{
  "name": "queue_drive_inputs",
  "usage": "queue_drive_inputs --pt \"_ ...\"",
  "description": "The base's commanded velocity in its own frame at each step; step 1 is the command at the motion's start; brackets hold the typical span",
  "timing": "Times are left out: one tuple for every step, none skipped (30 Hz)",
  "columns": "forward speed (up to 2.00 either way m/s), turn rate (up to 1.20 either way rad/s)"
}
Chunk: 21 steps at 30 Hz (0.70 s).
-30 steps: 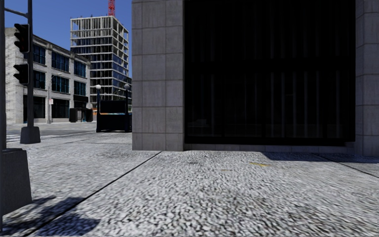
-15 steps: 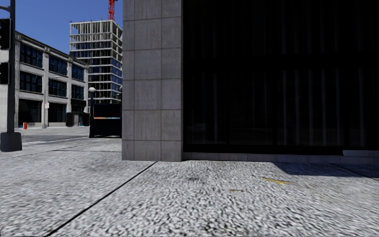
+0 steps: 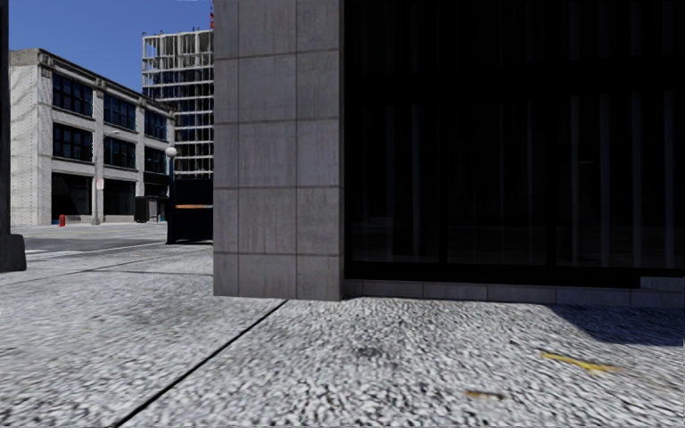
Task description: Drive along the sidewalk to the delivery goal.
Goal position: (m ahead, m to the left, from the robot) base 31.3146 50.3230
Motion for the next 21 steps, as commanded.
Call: queue_drive_inputs --pt "1.36 0.47" --pt "1.36 0.48" --pt "1.36 0.48" --pt "1.36 0.48" --pt "1.36 0.51" --pt "1.36 0.54" --pt "1.36 0.54" --pt "1.36 0.55" --pt "1.36 0.55" --pt "1.36 0.55" --pt "1.36 0.55" --pt "1.36 0.55" --pt "1.36 0.55" --pt "1.36 0.55" --pt "1.36 0.55" --pt "1.36 0.55" --pt "1.37 0.55" --pt "1.38 0.55" --pt "1.38 0.55" --pt "1.39 0.55" --pt "1.39 0.55"
